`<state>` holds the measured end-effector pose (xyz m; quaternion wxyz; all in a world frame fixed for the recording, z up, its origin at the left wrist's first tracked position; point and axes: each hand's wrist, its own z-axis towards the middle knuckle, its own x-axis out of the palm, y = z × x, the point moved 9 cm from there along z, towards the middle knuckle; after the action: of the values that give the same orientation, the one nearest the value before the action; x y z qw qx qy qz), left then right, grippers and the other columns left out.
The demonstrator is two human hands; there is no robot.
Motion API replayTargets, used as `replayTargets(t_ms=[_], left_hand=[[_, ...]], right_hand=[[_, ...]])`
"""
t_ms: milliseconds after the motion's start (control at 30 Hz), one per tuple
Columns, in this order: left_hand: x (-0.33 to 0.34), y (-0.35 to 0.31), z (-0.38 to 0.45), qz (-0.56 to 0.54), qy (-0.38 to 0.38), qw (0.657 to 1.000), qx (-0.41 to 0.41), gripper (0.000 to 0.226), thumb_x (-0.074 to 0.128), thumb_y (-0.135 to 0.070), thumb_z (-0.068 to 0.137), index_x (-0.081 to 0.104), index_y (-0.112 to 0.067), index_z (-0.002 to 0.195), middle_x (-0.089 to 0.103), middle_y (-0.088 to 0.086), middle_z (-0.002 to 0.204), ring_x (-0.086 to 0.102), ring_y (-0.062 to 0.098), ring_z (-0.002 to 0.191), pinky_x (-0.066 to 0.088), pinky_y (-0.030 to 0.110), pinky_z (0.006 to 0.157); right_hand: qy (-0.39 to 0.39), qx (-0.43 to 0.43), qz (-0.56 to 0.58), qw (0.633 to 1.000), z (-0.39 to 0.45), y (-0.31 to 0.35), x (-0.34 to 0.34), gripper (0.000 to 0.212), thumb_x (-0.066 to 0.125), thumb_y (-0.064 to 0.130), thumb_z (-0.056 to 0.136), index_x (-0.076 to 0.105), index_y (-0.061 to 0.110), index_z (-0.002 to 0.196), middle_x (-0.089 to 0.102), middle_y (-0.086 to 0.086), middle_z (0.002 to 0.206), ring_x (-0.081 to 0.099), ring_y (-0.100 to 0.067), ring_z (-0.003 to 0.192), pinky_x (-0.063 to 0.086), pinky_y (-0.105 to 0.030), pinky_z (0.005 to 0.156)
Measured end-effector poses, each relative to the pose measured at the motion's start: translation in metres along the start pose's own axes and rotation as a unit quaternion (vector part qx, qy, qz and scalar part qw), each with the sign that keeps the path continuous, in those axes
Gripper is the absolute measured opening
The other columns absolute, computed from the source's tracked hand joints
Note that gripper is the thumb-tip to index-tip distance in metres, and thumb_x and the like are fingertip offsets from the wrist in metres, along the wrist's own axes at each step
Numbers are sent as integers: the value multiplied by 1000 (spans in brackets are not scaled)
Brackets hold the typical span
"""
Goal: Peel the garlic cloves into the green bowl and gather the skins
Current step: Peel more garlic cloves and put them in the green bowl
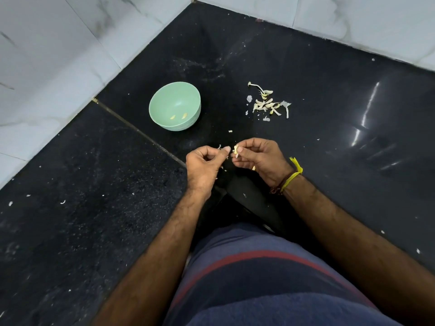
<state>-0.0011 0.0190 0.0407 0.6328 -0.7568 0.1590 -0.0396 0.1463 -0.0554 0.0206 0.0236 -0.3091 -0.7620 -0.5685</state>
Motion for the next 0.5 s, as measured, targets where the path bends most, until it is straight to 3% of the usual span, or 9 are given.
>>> replayTargets(t_ms=[67, 200, 367, 500], left_hand=[[-1, -2, 1, -22, 9, 1000, 6, 12, 83, -9, 81, 71, -9, 82, 71, 6, 76, 64, 14, 70, 54, 27, 69], [9, -6, 2, -22, 69, 997, 25, 19, 74, -5, 89, 73, -8, 108, 74, 6, 81, 67, 13, 72, 56, 25, 71], [8, -10, -2, 60, 51, 994, 81, 9, 77, -10, 88, 78, -9, 96, 77, 6, 82, 67, 12, 71, 58, 34, 74], [9, -14, -2, 63, 51, 991, 104, 12, 78, -11, 87, 77, -10, 99, 76, 3, 82, 67, 8, 70, 55, 26, 71]], right_hand=[[-14, -18, -36, 999, 2, 4, -2, 9, 68, -1, 88, 70, 0, 97, 70, -14, 81, 68, -18, 70, 60, -28, 69], [-35, -55, -96, 993, 5, 12, -5, 10, 70, -1, 87, 73, 3, 96, 69, -14, 82, 65, -18, 73, 59, -27, 68], [-22, -73, -99, 992, 2, 19, -1, 15, 74, -1, 83, 72, 3, 97, 71, -24, 93, 69, -22, 77, 60, -29, 71], [-26, -77, -104, 991, 1, 17, -1, 13, 75, -1, 82, 72, 2, 94, 72, -20, 88, 68, -23, 73, 61, -30, 71]])
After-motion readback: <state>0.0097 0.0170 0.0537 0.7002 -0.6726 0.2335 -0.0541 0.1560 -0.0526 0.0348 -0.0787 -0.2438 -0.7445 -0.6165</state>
